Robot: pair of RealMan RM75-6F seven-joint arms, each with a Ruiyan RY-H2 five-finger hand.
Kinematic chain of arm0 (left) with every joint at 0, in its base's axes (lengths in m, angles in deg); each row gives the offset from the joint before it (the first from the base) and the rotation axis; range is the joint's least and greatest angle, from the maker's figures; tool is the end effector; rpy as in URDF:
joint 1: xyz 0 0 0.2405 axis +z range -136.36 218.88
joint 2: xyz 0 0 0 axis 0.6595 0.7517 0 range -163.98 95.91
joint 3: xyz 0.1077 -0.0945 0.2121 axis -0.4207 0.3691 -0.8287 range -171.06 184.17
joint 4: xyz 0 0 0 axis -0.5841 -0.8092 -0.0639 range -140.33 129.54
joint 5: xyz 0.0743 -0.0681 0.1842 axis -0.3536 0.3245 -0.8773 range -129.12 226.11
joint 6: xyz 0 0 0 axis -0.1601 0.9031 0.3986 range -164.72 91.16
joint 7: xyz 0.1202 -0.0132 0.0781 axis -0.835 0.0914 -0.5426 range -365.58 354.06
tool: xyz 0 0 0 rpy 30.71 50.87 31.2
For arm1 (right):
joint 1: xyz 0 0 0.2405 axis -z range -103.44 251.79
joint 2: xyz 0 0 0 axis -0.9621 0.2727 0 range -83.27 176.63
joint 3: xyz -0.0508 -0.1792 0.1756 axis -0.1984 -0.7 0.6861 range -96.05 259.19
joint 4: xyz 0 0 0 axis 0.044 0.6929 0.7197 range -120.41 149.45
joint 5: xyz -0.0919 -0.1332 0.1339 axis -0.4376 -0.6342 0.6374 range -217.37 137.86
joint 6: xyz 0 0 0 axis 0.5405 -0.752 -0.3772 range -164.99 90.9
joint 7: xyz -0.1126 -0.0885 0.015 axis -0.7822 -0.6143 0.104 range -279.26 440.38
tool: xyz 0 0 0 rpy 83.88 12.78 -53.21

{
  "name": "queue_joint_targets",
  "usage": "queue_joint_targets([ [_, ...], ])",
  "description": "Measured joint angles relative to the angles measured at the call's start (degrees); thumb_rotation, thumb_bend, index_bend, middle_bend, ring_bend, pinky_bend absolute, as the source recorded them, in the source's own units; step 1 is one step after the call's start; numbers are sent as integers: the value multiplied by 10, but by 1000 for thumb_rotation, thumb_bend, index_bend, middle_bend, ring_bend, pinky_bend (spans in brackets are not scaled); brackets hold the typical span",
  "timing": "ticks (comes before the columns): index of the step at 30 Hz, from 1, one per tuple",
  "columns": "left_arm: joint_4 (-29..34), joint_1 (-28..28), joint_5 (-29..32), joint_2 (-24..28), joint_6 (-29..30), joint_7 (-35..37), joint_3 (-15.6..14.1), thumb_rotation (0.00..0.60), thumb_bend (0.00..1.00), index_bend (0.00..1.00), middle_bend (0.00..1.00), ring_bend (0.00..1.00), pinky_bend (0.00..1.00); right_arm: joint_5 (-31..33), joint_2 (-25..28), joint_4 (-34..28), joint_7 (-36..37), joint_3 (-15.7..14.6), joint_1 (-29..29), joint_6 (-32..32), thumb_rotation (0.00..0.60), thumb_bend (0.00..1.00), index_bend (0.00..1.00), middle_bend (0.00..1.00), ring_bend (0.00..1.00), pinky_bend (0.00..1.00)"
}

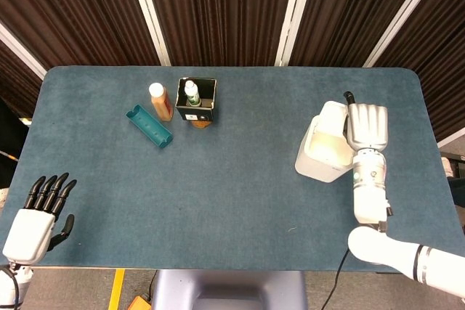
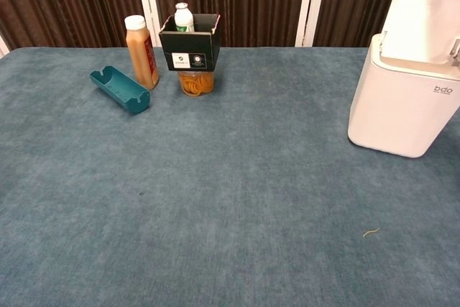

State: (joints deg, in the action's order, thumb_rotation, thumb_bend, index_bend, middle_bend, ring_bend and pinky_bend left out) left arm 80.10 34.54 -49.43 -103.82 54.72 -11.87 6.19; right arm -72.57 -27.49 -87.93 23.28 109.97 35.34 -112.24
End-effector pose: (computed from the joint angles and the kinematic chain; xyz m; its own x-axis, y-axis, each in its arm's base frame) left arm -0.2901 0.1764 0.1325 0.5007 -0.0935 0.8605 0.8290 -0.2342 -0.5078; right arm -0.1587 -0.3755 0.1362 0.6096 -0.0359 0.7919 -0.7755 0.1797 0.6052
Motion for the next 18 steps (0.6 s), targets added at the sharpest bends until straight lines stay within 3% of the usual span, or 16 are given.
queue_joint_targets([
  [10, 5, -1, 5, 0, -7, -11, -1, 600, 512, 0, 0, 0, 0, 31, 6, 36, 33, -35, -16, 28, 600, 868, 374, 1000, 1000, 1000],
  [18, 6, 3, -1, 1, 2, -10, -2, 600, 512, 0, 0, 0, 0, -20, 52, -37, 81, -66, 10, 30, 600, 868, 362, 1000, 1000, 1000],
])
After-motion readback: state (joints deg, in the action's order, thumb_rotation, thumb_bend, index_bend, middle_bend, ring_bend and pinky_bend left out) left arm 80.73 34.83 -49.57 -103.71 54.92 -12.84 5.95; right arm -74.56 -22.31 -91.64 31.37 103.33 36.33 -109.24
